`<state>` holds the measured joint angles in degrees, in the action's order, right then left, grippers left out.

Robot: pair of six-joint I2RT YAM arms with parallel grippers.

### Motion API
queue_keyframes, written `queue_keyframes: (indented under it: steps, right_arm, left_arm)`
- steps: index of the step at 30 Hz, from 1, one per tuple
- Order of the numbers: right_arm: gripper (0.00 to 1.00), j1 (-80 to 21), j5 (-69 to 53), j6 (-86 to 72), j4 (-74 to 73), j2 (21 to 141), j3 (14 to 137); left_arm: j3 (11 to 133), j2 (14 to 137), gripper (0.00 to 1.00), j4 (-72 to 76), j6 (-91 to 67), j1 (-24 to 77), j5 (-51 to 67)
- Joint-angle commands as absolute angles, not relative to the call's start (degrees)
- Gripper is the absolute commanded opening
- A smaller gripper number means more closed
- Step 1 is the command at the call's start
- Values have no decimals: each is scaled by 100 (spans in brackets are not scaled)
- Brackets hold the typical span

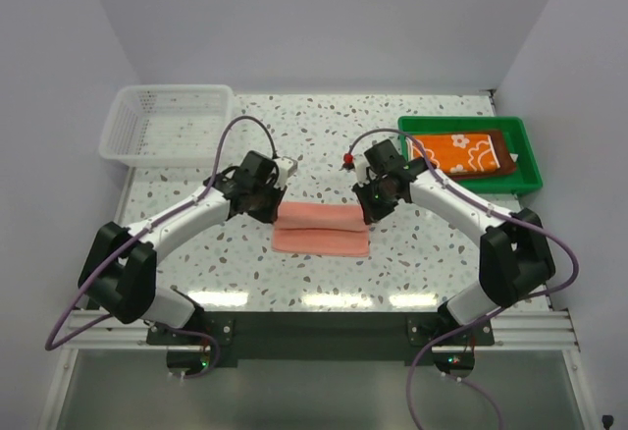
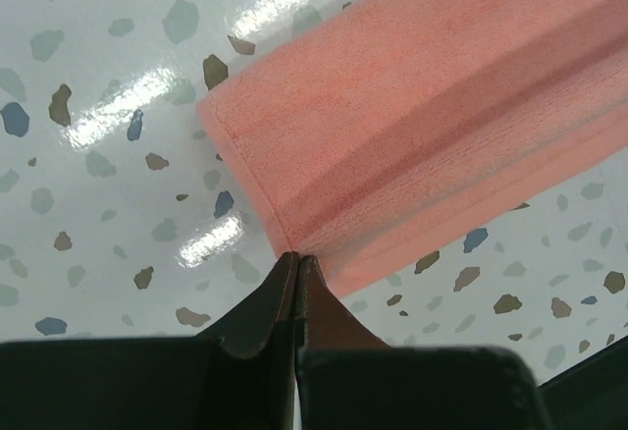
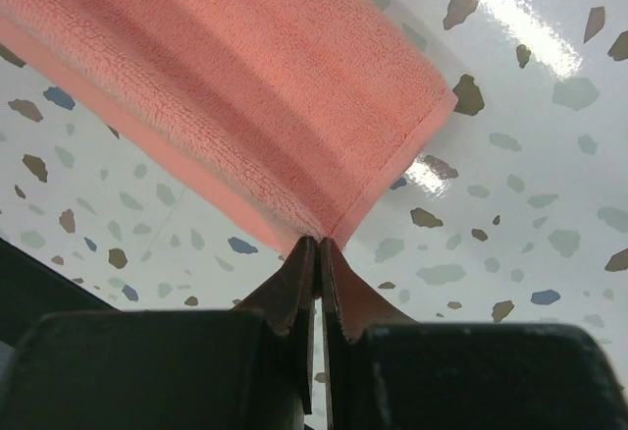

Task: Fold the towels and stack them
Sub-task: Fold the towel

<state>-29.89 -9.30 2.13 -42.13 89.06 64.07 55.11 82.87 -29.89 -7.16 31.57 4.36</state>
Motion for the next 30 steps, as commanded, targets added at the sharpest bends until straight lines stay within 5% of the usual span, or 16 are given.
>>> queue_keyframes:
  steps: [1, 30]
  right_arm:
    - [0, -2979, -993, 44, -4228, 8719, 6241]
    - [7, -3172, -1362, -633, -4201, 9097, 5783]
  left_arm:
    - [5344, 8156, 0, -3225, -932, 3111, 281]
    - [4887, 8183, 5, -3032, -1397, 3296, 1002]
